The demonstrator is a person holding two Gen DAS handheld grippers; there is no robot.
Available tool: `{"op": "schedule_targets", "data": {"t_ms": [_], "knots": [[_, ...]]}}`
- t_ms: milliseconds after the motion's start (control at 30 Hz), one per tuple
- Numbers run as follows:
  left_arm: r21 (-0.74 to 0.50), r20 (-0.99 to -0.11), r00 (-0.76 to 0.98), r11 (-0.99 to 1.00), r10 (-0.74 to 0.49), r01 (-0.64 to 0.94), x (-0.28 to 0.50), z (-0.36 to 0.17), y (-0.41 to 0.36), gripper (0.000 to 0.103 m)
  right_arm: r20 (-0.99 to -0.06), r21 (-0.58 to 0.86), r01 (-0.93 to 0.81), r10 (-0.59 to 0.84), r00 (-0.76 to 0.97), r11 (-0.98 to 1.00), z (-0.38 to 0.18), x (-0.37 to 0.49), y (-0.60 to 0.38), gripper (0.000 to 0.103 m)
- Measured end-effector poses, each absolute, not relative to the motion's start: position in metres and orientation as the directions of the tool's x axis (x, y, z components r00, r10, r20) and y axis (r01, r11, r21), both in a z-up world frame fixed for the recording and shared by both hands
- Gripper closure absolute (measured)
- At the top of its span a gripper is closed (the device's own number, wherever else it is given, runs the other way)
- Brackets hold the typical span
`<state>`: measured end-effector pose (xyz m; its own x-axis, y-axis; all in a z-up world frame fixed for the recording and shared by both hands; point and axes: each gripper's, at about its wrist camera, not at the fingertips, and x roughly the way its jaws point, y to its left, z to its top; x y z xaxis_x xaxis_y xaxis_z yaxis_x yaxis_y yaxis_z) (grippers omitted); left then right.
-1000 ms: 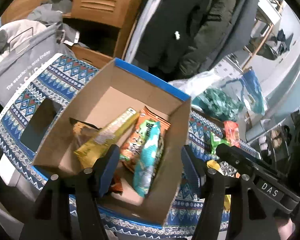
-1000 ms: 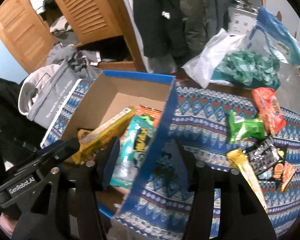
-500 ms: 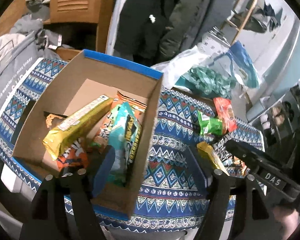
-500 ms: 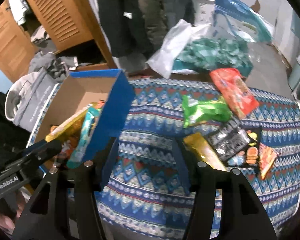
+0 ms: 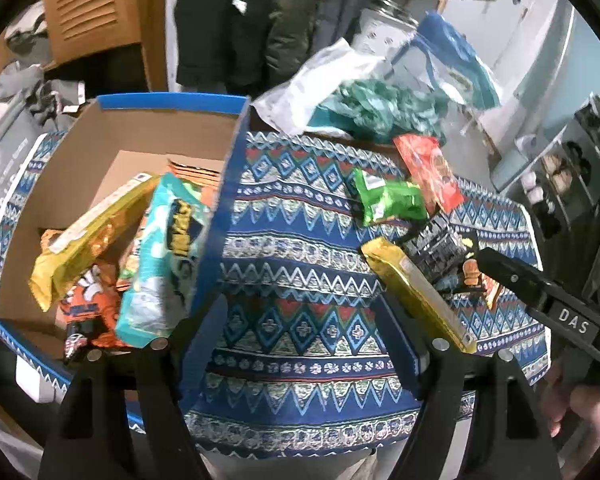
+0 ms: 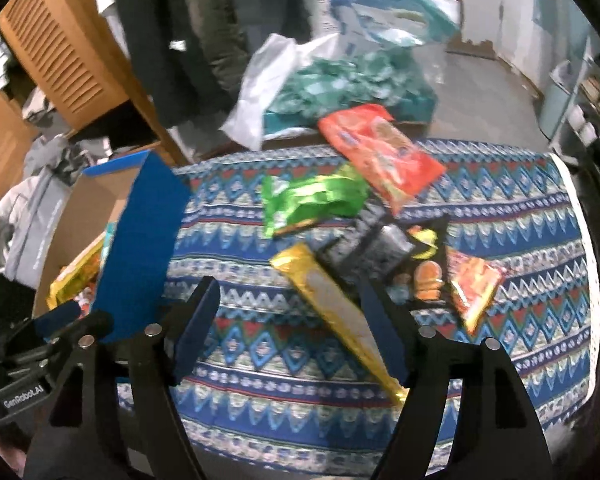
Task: Organize snacks
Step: 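Withdraw both tools from the box toward the remaining snacks, then grasp the long yellow wafer bar with the left tool while the right tool grasps the red stick-snack bag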
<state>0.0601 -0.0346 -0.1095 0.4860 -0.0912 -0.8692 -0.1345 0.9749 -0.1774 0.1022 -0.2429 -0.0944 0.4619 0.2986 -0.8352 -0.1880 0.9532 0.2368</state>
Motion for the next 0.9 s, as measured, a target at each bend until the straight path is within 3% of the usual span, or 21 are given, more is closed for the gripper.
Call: {"op": "schedule_targets", "data": {"t_ms": [700, 900], "knots": [[-0.034, -0.939, 0.344, 0.999, -0.028, -0.010, 0.093, -0.173, -0.131, 0.026, -0.918, 0.141, -0.001, 0.132, 0.373, 0.990, -0.171, 0.109, -0.341, 0.027], [-0.045, -0.958, 0.285, 0.999, -0.039, -0.014, 0.095, -0.194, -0.135, 0.026, -0.938, 0.101, 0.009, 0.092, 0.333, 0.995, -0.193, 0.107, -0.348, 0.027]]}}
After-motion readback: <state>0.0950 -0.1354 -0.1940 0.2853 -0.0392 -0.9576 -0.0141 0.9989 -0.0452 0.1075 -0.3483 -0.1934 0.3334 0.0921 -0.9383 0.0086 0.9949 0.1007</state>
